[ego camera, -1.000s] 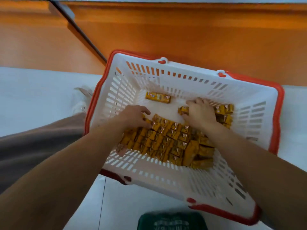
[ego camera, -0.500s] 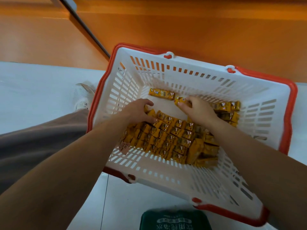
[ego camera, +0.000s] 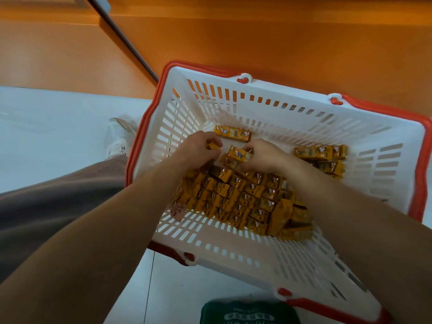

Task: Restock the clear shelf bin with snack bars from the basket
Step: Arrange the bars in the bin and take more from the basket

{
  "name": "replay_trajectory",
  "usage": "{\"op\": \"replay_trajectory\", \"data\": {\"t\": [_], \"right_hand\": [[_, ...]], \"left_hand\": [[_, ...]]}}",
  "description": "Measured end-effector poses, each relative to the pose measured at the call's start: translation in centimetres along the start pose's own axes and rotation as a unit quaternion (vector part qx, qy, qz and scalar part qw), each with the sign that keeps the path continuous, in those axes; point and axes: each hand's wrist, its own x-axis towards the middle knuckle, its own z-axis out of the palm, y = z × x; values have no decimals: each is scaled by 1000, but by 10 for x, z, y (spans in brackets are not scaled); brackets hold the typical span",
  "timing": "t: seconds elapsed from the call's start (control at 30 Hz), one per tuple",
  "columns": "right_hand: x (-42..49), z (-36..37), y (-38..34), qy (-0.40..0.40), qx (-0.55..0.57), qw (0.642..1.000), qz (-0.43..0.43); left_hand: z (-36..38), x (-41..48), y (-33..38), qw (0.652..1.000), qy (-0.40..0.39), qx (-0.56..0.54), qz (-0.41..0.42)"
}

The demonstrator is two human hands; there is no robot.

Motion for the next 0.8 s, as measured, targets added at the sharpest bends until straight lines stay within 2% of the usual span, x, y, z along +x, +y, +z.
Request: {"op": "replay_trajectory", "data": {"t": [0.17, 0.37, 0.47, 0.6, 0.8], "right_hand": [[-7, -4, 12, 12, 140, 990, 29], [-26, -9, 9, 40, 264, 962, 62], [-42, -18, -2, 65, 313, 947, 42], [-74, -40, -30, 99, 345, 933, -14], [-137, -87, -93, 127, 395, 905, -94]], "left_hand": [[0, 2, 1, 997, -41, 65, 10], [-10, -6, 18, 995, 16, 99, 31], [-27, -15, 35, 995, 26, 86, 44], [-60, -35, 71, 999, 10, 27, 21], [-138, -93, 140, 999, 11, -35, 24]]}}
